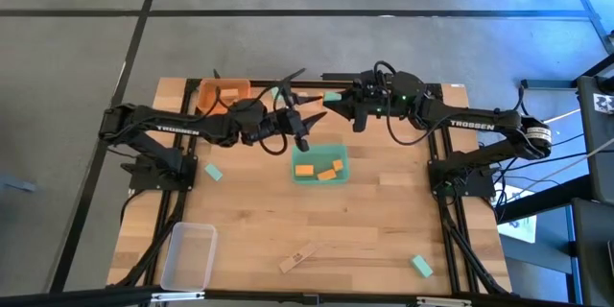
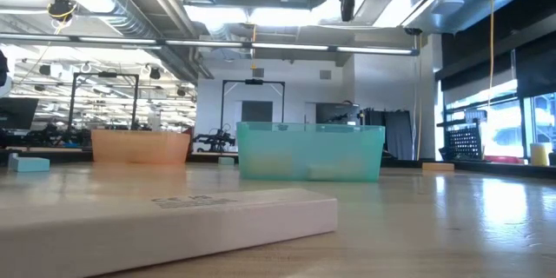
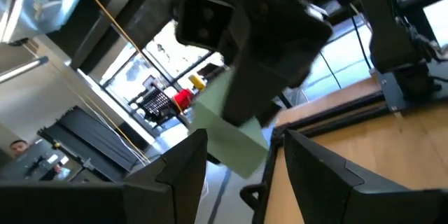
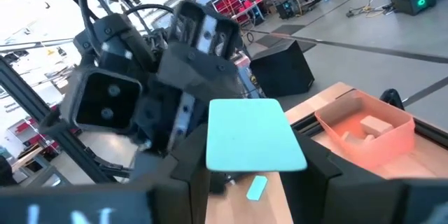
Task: Sort & place blocks by color
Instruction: Put the blue block into the transparent bin
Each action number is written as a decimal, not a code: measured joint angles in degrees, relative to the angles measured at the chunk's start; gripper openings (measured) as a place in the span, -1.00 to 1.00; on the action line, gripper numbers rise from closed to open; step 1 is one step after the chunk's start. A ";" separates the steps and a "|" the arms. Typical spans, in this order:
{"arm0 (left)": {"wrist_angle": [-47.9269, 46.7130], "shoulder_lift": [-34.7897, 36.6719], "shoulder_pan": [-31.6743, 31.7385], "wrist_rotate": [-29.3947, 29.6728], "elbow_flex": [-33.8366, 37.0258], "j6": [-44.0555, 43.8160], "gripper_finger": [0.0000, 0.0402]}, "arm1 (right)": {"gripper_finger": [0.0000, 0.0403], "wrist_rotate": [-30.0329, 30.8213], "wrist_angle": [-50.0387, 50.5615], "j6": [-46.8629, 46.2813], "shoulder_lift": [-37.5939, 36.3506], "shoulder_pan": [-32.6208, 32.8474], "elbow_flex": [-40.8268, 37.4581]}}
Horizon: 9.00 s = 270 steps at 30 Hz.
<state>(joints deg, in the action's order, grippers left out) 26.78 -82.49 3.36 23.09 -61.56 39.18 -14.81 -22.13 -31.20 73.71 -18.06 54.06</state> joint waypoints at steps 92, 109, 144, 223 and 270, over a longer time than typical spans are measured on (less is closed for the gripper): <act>-2.14 -0.38 -3.02 12.08 -0.04 7.91 -0.10 | -0.35 -5.86 1.38 -1.27 0.02 0.00 -0.06; -2.16 -0.29 -2.99 5.92 -0.09 7.51 -0.10 | -0.35 -7.98 1.64 1.60 0.11 -0.30 -0.06; -12.48 -0.29 -4.16 21.04 -0.09 9.44 -0.10 | -0.35 -23.23 1.36 3.19 0.04 -5.66 -0.06; -13.29 -0.34 -7.99 22.23 -0.04 40.43 0.25 | -0.35 -24.25 1.40 5.54 0.02 -6.95 -0.06; 3.15 -1.86 -1.11 -1.80 -0.04 23.17 0.22 | -0.35 -22.14 3.31 5.97 0.02 -6.80 -0.03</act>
<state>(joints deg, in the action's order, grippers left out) 29.93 -84.35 2.24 21.29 -61.60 62.35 -36.95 -18.82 -25.23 73.73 -24.86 54.03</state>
